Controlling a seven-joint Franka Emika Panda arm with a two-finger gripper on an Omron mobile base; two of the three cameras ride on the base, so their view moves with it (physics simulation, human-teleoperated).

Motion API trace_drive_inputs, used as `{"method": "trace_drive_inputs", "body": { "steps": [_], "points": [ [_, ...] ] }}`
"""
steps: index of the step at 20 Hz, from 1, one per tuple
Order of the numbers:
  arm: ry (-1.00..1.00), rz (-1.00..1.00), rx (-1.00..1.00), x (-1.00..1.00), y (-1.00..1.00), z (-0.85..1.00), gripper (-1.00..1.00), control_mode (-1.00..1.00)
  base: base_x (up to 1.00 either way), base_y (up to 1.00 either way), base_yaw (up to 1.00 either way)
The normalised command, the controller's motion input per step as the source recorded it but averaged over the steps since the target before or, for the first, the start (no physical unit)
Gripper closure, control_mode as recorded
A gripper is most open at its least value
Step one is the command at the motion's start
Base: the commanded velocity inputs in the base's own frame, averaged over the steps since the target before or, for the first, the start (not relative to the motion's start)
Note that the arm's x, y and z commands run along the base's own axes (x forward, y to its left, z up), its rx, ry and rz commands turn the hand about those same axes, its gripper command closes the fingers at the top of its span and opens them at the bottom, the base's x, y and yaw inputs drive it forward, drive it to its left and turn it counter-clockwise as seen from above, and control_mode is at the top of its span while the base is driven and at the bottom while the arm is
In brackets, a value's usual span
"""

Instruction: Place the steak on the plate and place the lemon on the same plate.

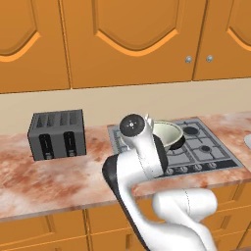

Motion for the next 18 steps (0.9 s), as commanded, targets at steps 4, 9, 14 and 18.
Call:
{"method": "trace_drive_inputs", "body": {
  "steps": [4,9,14,18],
  "points": [
    [0.0,-0.28,0.14,-0.18,-0.59,0.05,1.0,-1.0,0.0,0.0,0.0],
    [0.0,-0.24,0.15,-0.14,-0.66,0.08,1.0,-1.0,0.0,0.0,0.0],
    [0.0,-0.19,0.18,-0.14,-0.72,0.12,1.0,-1.0,0.0,0.0,0.0],
    [0.0,-0.18,0.16,-0.13,-0.73,0.09,1.0,-1.0,0.0,0.0,0.0]
  ]
}}
